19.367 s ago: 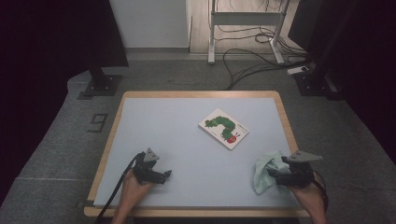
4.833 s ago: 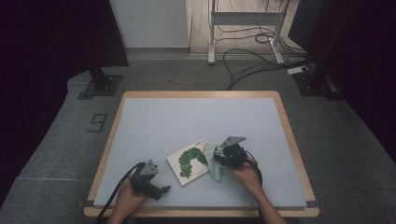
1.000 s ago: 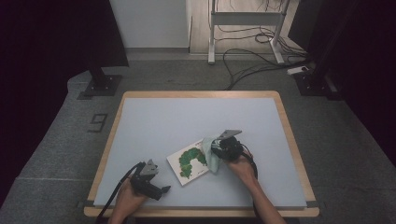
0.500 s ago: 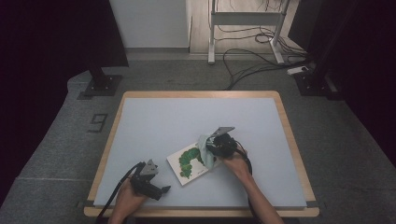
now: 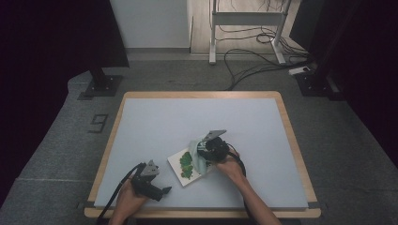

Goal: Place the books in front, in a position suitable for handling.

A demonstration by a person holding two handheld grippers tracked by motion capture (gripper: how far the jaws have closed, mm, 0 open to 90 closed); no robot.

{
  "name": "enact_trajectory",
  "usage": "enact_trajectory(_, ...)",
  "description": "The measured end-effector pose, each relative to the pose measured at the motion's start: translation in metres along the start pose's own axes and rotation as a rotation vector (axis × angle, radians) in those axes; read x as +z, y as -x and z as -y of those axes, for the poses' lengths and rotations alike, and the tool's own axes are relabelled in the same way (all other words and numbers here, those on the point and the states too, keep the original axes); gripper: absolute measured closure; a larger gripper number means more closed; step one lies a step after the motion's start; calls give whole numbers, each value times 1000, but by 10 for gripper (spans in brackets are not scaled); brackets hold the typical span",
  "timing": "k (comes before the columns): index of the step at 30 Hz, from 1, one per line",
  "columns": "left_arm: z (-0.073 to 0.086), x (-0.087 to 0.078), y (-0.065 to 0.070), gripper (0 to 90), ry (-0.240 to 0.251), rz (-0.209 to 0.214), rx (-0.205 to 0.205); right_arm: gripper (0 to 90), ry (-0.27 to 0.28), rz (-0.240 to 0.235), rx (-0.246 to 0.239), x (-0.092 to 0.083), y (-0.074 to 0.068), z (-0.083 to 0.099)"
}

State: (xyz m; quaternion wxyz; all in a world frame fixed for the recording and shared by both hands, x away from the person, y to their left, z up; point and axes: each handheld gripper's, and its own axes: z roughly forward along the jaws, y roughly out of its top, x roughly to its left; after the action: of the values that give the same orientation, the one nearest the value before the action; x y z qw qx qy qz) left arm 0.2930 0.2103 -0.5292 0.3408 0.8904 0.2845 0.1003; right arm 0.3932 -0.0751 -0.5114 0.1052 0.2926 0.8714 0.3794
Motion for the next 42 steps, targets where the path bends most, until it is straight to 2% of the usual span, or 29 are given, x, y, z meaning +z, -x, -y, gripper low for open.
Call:
enact_trajectory(2, 0, 0, 0, 0, 0, 0, 0, 725, 0, 0, -16, 2, -6, -2)
enact_trajectory(8, 0, 0, 0, 0, 0, 0, 0, 724, 2, -41, -37, 7, -19, -7)
enact_trajectory(13, 0, 0, 0, 0, -1, 0, 1, 725, 3, -76, -85, 14, -39, -14)
enact_trajectory(19, 0, 0, 0, 0, 1, 1, -1, 724, 0, -101, -121, 20, -55, -20)
enact_trajectory(33, 0, 0, 0, 0, 2, -1, -1, 715, 6, -133, -137, 33, -67, -32)
enact_trajectory(42, 0, 0, 0, 0, 1, 0, 1, 710, 5, -117, -150, 43, -71, -42)
